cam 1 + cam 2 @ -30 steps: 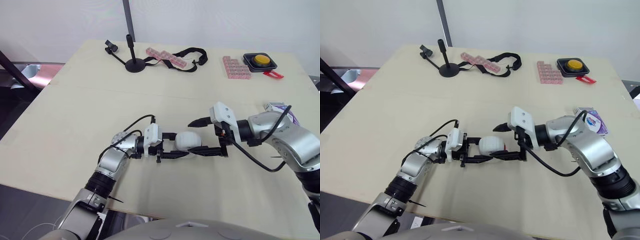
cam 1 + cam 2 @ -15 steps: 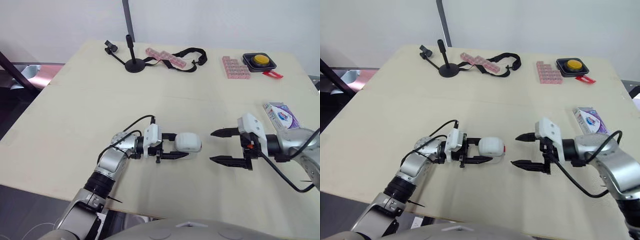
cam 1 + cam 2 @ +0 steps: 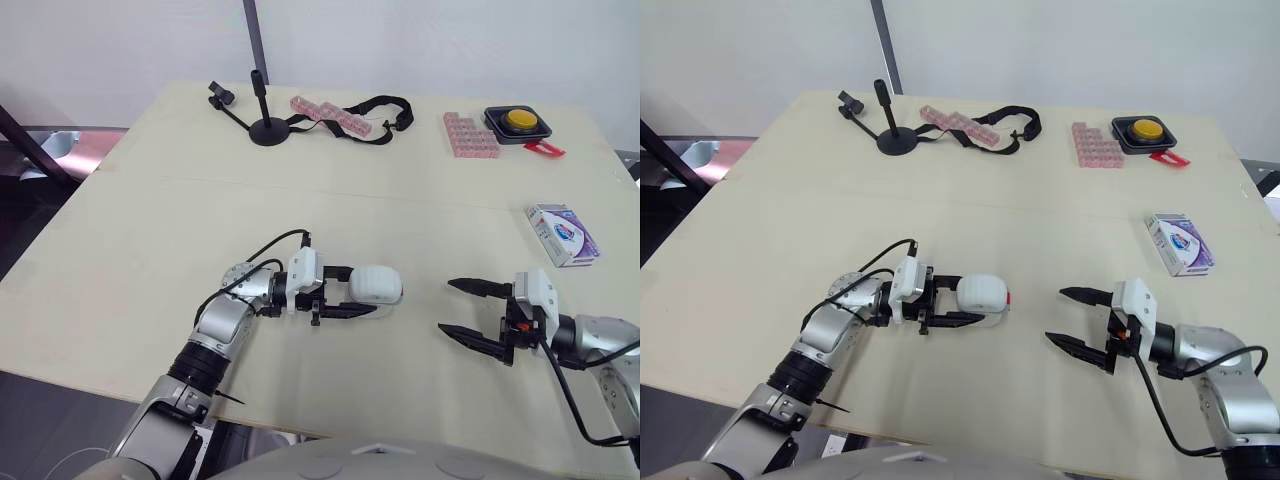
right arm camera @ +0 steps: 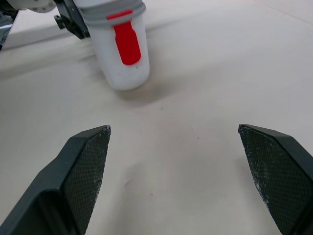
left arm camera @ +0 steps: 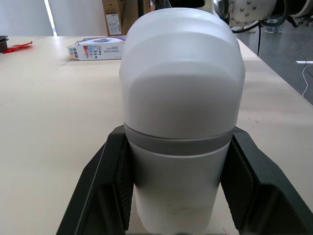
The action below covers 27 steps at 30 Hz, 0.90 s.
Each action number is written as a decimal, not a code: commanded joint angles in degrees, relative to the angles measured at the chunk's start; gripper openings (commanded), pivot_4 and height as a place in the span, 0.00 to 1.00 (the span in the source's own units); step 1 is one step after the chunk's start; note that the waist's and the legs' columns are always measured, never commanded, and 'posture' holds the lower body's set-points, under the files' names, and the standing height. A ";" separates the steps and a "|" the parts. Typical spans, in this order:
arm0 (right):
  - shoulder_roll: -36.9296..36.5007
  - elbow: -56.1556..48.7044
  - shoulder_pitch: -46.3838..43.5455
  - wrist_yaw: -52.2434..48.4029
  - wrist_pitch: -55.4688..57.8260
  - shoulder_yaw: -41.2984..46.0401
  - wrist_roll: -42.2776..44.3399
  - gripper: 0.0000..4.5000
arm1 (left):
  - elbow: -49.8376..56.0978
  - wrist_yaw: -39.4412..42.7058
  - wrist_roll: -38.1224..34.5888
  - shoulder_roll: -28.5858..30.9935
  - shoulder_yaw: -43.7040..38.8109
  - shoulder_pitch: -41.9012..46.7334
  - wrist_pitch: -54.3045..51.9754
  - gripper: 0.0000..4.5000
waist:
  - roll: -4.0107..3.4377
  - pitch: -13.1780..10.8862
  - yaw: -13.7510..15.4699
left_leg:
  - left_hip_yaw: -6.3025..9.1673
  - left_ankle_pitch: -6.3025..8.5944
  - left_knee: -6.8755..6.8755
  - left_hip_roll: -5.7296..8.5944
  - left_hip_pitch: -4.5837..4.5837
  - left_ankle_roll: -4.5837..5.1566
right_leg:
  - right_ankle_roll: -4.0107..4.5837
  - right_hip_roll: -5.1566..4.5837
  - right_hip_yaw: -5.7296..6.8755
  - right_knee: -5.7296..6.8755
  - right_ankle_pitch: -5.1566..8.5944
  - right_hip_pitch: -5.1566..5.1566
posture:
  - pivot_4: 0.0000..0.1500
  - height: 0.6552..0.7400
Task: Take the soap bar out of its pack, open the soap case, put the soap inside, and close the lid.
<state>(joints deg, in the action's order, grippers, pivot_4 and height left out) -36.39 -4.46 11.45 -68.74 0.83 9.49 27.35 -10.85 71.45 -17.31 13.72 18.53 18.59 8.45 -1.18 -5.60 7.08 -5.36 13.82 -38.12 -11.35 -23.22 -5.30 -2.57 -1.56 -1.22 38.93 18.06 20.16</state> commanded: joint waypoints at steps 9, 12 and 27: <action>-1.43 2.30 -2.48 -1.51 -12.09 3.29 0.41 0.21 | -0.74 0.48 -0.04 0.83 -0.71 0.69 0.60 0.42 | 0.00 0.00 -0.88 | 0.02 0.00 0.00 0.01 0.01 0.02 | 0.00 -0.02 0.12 -0.06 0.00 -0.14 | 1.00 1.00; -3.00 -3.31 -6.38 1.33 -6.25 4.50 4.01 0.00 | -0.98 0.38 0.05 0.73 -0.82 1.04 0.61 0.42 | -0.02 0.01 -1.27 | 0.02 -0.03 0.00 0.03 0.02 0.05 | -0.01 -0.02 0.10 -0.11 0.00 -0.17 | 1.00 1.00; -6.75 -28.94 -23.32 13.72 23.56 -7.18 13.50 0.00 | -1.10 0.13 0.10 0.06 -0.76 1.11 0.71 0.42 | -0.04 0.03 -0.67 | 0.07 -0.05 0.20 0.01 0.41 0.07 | -0.03 0.02 0.10 -0.30 0.01 -0.44 | 1.00 1.00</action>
<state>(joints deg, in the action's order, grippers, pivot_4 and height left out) -43.05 -30.98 -10.63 -56.55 22.58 2.92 40.19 -12.47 71.63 -17.26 13.54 18.10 19.59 8.67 -1.22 -5.57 6.41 -5.29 13.77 -37.92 -11.34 -22.82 -5.23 -2.60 -1.54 -1.12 38.63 18.07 19.73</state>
